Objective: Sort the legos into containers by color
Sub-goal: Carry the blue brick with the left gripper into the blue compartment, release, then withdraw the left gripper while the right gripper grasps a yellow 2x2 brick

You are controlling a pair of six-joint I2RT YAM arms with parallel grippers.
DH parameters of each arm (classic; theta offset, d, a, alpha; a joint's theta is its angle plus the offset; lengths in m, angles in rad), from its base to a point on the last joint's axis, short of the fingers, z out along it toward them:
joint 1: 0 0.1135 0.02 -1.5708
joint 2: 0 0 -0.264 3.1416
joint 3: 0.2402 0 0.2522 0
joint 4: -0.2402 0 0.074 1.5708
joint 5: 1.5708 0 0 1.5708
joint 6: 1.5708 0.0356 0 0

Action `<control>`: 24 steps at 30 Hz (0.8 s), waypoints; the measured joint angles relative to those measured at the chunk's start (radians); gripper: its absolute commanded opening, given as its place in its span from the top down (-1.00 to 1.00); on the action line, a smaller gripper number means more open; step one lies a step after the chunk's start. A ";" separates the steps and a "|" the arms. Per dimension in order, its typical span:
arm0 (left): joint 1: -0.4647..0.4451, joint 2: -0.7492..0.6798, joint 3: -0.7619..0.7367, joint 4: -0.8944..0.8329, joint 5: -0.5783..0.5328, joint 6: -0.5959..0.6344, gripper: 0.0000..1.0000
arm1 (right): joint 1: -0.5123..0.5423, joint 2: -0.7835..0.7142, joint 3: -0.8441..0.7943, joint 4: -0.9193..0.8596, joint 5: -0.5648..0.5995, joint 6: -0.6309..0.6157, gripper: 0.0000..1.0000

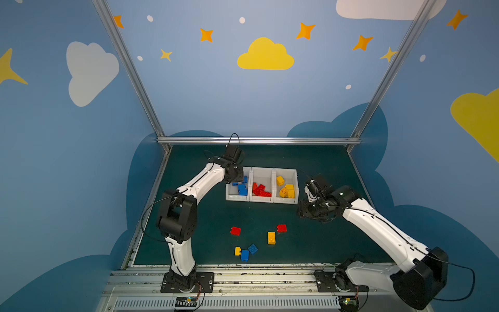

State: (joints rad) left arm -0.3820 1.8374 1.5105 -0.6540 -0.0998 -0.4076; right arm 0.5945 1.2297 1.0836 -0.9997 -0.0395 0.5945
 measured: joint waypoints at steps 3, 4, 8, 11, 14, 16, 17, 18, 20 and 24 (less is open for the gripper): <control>0.000 -0.068 -0.053 0.006 0.001 -0.010 -0.12 | 0.009 0.000 -0.007 0.000 -0.006 -0.001 -0.21; 0.000 -0.095 -0.071 0.009 0.002 -0.013 -0.12 | 0.015 0.000 -0.008 0.000 -0.007 -0.003 -0.21; 0.002 -0.212 -0.144 0.026 0.003 -0.030 -0.13 | 0.053 0.014 -0.007 0.001 -0.010 -0.016 -0.22; 0.007 -0.304 -0.217 0.043 0.003 -0.043 -0.15 | 0.095 0.049 -0.005 0.006 -0.010 -0.027 -0.23; 0.015 -0.394 -0.299 0.051 0.003 -0.058 -0.17 | 0.148 0.105 0.006 0.014 -0.011 -0.032 -0.24; 0.021 -0.450 -0.354 0.057 0.001 -0.069 -0.18 | 0.193 0.153 0.026 0.020 -0.010 -0.035 -0.24; 0.023 -0.482 -0.386 0.058 -0.002 -0.076 -0.19 | 0.220 0.181 0.041 0.024 -0.010 -0.035 -0.24; 0.027 -0.517 -0.421 0.062 -0.004 -0.080 -0.19 | 0.246 0.207 0.056 0.028 -0.010 -0.035 -0.24; 0.031 -0.584 -0.483 0.062 -0.009 -0.095 -0.20 | 0.303 0.264 0.089 0.037 -0.008 -0.038 -0.24; 0.036 -0.727 -0.604 0.061 -0.032 -0.126 -0.22 | 0.412 0.375 0.153 0.056 -0.008 -0.052 -0.25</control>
State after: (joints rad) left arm -0.3462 1.1107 0.9066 -0.5930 -0.1314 -0.5335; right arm 1.0065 1.6043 1.2366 -0.9432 -0.0479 0.5423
